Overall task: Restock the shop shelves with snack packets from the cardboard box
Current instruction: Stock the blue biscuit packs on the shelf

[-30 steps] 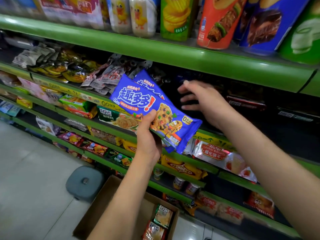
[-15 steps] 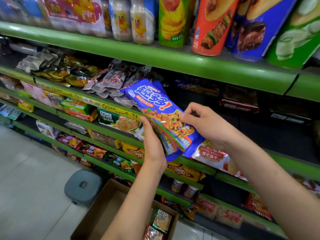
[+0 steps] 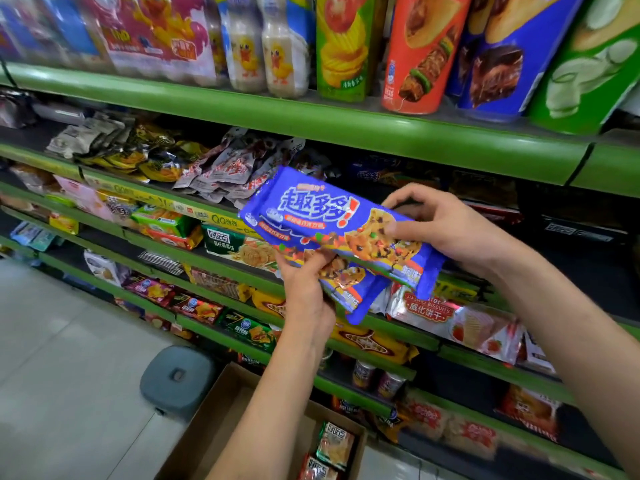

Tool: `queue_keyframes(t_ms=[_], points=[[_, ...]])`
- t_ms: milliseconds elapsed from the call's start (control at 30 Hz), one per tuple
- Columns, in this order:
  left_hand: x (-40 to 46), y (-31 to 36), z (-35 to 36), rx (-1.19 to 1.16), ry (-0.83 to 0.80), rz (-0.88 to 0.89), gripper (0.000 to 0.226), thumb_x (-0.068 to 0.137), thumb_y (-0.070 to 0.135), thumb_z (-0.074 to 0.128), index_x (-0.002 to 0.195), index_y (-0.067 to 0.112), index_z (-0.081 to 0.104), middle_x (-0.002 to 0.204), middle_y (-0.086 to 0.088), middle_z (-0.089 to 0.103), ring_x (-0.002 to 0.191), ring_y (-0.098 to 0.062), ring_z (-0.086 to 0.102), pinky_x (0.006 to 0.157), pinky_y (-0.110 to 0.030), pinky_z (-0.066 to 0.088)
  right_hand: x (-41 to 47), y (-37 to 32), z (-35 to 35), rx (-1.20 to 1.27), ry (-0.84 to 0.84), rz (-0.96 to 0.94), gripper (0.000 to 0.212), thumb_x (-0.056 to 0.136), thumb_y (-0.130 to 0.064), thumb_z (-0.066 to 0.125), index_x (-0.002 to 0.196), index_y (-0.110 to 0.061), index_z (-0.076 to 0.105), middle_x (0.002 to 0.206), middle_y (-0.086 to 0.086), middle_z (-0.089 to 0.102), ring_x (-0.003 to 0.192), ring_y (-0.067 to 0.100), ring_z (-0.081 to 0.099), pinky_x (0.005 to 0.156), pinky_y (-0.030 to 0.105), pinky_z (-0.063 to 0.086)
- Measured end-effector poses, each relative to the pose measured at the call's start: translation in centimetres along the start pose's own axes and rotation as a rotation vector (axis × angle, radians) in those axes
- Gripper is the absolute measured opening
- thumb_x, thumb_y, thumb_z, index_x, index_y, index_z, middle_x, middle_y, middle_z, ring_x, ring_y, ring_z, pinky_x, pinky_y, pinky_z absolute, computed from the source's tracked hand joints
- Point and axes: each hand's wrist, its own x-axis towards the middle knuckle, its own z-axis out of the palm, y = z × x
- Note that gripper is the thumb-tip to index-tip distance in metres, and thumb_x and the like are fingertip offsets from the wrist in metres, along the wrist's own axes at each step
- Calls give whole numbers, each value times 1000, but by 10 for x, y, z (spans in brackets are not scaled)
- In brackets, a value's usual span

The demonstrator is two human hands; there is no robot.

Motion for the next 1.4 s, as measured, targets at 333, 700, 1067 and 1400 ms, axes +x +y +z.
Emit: queue_keyframes(t_ms=[333, 700, 1067, 1400], points=[[-2, -10, -6, 1, 140, 1, 84, 84, -3, 60, 149, 42, 31, 101, 0, 77, 94, -23, 75, 71, -45, 61, -22, 46, 21, 543, 259, 262, 39, 71, -19, 75, 108, -12, 67, 90, 10, 76, 75, 20, 74, 66, 31, 60], [-3, -12, 1, -43, 131, 13, 91, 68, 4, 70, 144, 41, 36, 102, 0, 77, 91, -23, 76, 65, -40, 61, -39, 49, 23, 538, 463, 74, 12, 93, -29, 61, 103, -27, 67, 98, 3, 78, 82, 20, 76, 61, 37, 61], [-7, -14, -9, -54, 122, 7, 62, 84, 6, 68, 137, 32, 48, 112, -2, 76, 95, -24, 76, 66, -40, 60, -35, 39, 24, 472, 432, -24, 18, 99, -37, 52, 103, -34, 69, 97, 4, 77, 75, 23, 76, 48, 31, 58], [-4, -17, -10, -34, 101, 0, 68, 83, 10, 68, 140, 38, 45, 116, -3, 74, 99, -26, 74, 69, -42, 59, -33, 40, 21, 482, 483, 8, 30, 91, -52, 52, 102, -31, 70, 97, 3, 78, 76, 23, 76, 47, 33, 59]])
